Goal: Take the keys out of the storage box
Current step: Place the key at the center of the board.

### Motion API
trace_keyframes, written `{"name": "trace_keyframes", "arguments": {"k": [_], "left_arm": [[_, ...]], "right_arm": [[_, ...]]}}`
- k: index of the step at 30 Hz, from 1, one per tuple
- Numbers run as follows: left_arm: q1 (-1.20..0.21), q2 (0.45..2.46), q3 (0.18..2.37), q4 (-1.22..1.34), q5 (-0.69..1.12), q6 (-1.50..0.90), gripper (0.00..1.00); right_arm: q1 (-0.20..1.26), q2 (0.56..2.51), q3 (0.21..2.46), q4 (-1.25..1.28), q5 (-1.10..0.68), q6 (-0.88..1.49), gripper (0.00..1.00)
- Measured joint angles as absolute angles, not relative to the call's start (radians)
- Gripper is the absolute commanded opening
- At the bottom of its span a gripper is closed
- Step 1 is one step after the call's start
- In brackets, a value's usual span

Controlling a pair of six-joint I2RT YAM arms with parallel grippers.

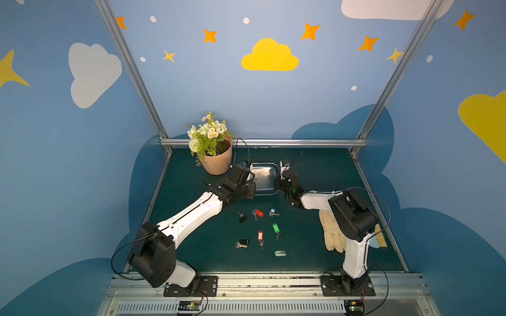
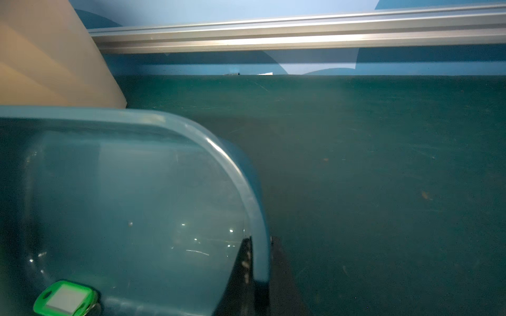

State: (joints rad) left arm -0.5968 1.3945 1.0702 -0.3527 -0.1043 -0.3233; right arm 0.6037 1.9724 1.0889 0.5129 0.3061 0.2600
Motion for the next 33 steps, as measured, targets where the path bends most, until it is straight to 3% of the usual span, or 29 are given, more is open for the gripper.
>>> {"name": "trace_keyframes", "arguments": {"k": [7, 12, 23, 33], "left_arm": [[-0.72, 1.128, 0.91, -0.533, -0.061, -0.39, 0.02], [-0.852, 1.05, 0.859, -0.608, -0.023, -0.421, 0.02], [-1.065, 1.168, 0.651, -0.449, 0.101, -0.492, 0.03], [-1.152, 1.285, 0.64, -0.311, 0.109, -0.532, 0.03]], "right_arm": [[0.582, 1.972, 1.205, 0.268, 0.309, 0.33, 0.0], [0.565, 1.975, 1.258, 0.149, 0.302, 0.364, 0.0], [0.548, 2.027, 1.387, -0.046, 0.249, 0.402, 0.0], [0.542, 2.045, 1.427, -0.1, 0.214, 0.406, 0.0]]}}
